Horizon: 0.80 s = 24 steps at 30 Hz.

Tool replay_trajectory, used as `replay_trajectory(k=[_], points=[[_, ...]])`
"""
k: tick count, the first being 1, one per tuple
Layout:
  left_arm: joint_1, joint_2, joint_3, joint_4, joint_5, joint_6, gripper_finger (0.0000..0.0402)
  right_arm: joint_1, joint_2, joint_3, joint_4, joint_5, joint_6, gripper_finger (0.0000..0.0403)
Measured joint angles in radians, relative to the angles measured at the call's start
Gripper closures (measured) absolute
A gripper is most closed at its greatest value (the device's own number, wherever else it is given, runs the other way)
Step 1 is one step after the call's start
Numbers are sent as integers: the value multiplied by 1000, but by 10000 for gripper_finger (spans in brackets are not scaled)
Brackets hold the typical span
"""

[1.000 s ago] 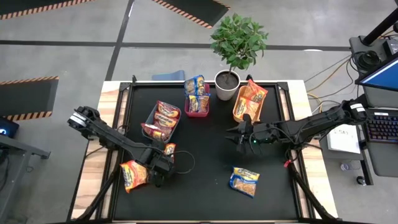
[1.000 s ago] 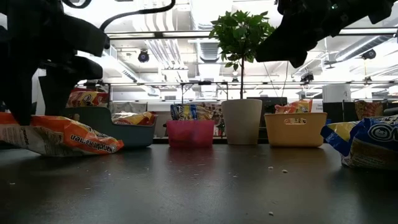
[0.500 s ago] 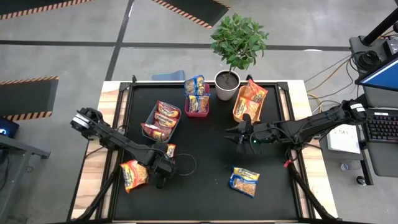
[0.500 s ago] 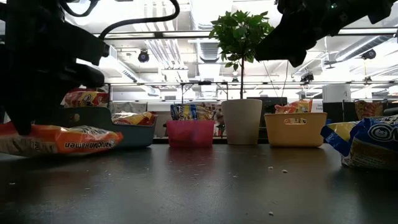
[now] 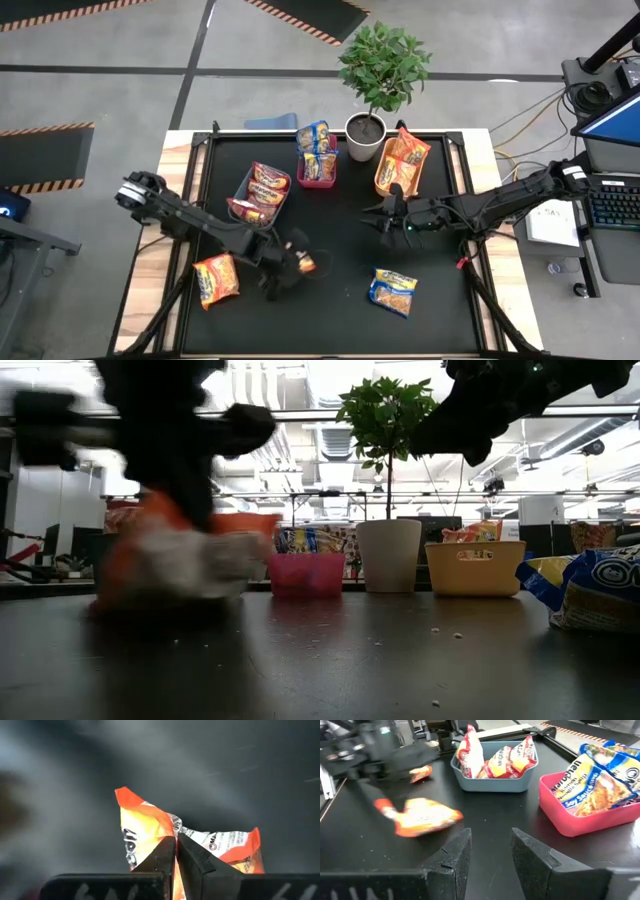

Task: Sort Maruchan noodles
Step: Put the right orange noodle pack into the yellow bin

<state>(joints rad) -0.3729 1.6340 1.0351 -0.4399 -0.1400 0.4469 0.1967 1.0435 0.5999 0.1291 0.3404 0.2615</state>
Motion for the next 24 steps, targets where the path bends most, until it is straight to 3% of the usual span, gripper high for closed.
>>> replay_trajectory(k=[3, 7, 13, 17, 24], points=[[65, 0, 0, 41, -63, 87, 401, 14, 0, 0, 3, 0, -2, 276], [163, 0, -2, 172, -71, 172, 401, 22, 0, 0, 4, 0, -13, 276], [338, -3, -2, 477, -26, 7, 402, 22, 0, 0, 3, -1, 15, 278], [377, -11, -1, 425, 82, -3, 402, 22, 0, 0, 2, -1, 48, 280], [374, -20, -2, 92, 234, 106, 401, 22, 48, 0, 4, -1, 94, 286]])
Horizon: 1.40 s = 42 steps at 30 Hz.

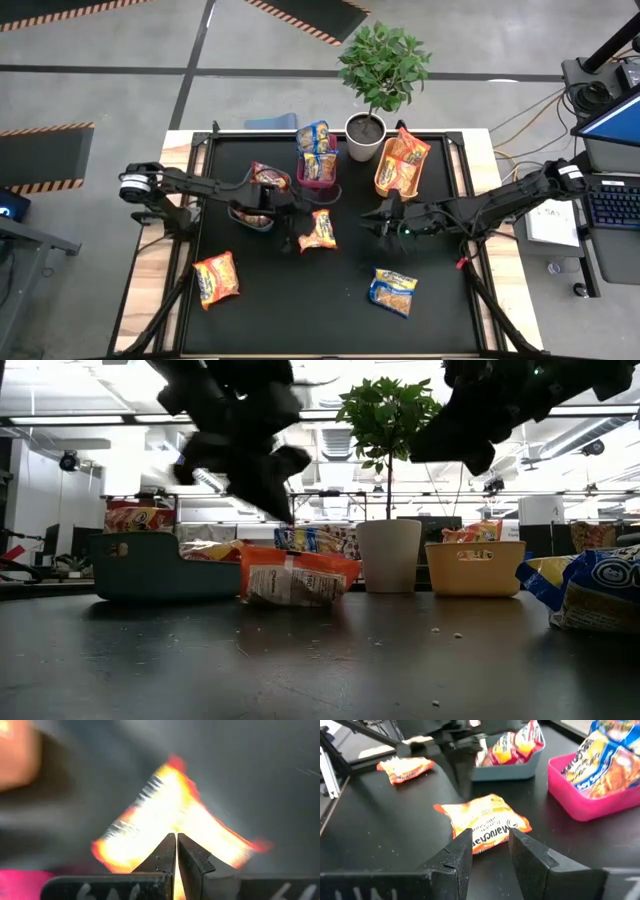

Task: Sort Maruchan noodles
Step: Put the right orange noodle pack into the yellow bin

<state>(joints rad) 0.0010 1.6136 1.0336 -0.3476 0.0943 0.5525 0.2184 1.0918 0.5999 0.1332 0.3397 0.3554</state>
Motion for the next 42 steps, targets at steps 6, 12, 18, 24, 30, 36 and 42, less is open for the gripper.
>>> replay_trajectory(k=[6, 12, 18, 24, 30, 36, 42], points=[[0, 19, -14, -136, 98, -21, 401, 0, 84, 0, 42, 0, 4, 301], [-1, 92, -31, -27, 207, -51, 401, 0, 108, 0, 68, -1, 2, 318], [19, 209, -14, 594, 203, -221, 401, 0, 75, 0, 83, -3, -11, 327], [90, 188, 41, 585, 203, -270, 401, 27, 46, 0, 79, -10, 16, 327], [79, 131, 53, 200, 211, -151, 401, 30, 52, 0, 4, -6, 193, 326], [40, 119, 41, -21, 210, -138, 401, 5, 55, 0, -32, 1, 445, 325], [1, 119, -5, 8, 210, -141, 401, -9, 55, 0, -26, 1, 503, 288]])
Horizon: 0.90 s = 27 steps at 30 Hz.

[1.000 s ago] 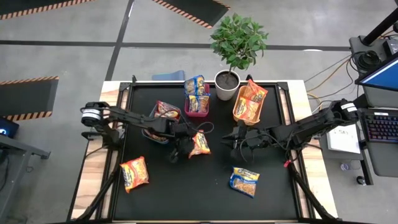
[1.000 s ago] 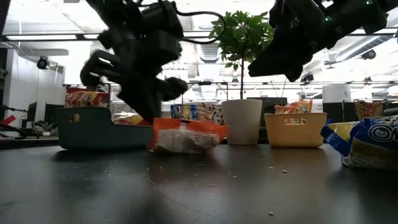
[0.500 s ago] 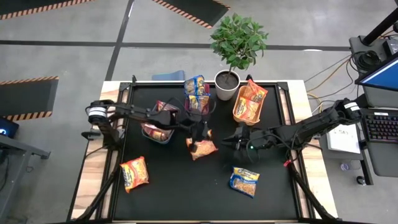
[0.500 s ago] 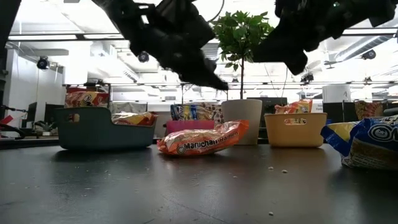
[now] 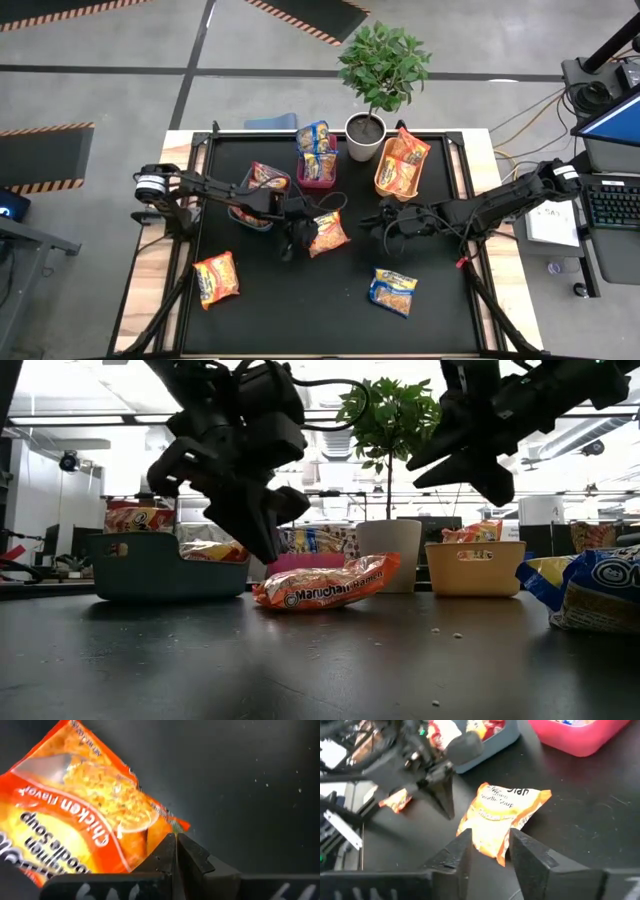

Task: Sort Maruchan noodles
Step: Put the right orange noodle pack into the yellow bin

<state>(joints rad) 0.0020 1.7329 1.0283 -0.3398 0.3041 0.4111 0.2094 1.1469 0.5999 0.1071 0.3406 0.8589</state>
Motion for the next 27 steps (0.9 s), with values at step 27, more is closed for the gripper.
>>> replay_trajectory(k=[27], points=[[-17, 2, -182, 273, -36, -87, 402, -136, 383, 134, 107, -97, 109, 137]])
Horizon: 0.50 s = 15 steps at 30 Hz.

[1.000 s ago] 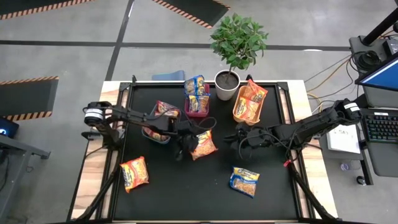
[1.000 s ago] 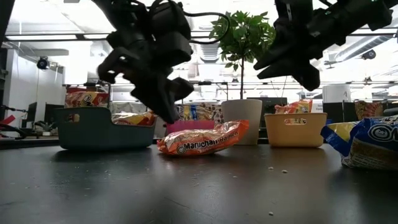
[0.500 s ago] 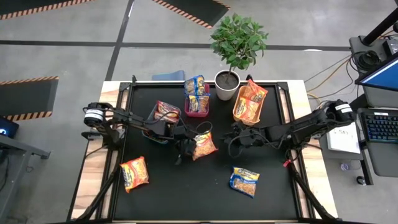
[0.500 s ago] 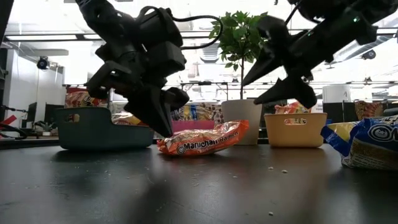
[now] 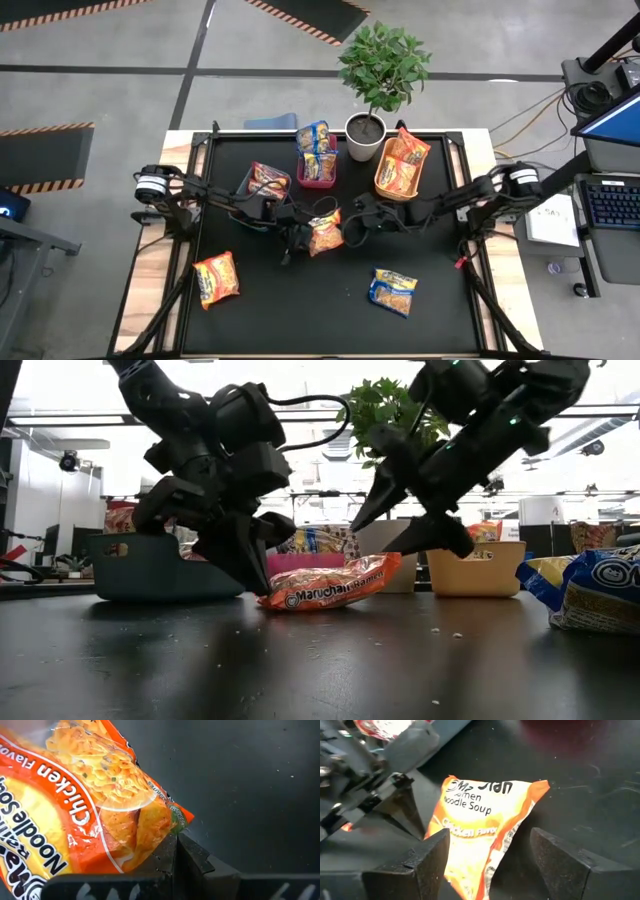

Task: Sort Maruchan noodles
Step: Put the right orange noodle pack into the yellow bin

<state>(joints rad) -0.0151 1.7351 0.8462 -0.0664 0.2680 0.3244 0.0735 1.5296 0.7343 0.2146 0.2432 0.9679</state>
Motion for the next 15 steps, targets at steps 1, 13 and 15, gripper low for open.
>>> replay_trajectory(k=[1, 13, 15], points=[[0, 0, -3, 5, 0, -2, 402, -8, 14, 7, 0, -11, -2, 138], [0, 0, -6, 36, 0, 0, 402, -42, 149, 44, 13, -86, -45, 155], [0, 0, -6, 43, 0, 0, 402, -42, 167, 50, 23, -102, -55, 158]])
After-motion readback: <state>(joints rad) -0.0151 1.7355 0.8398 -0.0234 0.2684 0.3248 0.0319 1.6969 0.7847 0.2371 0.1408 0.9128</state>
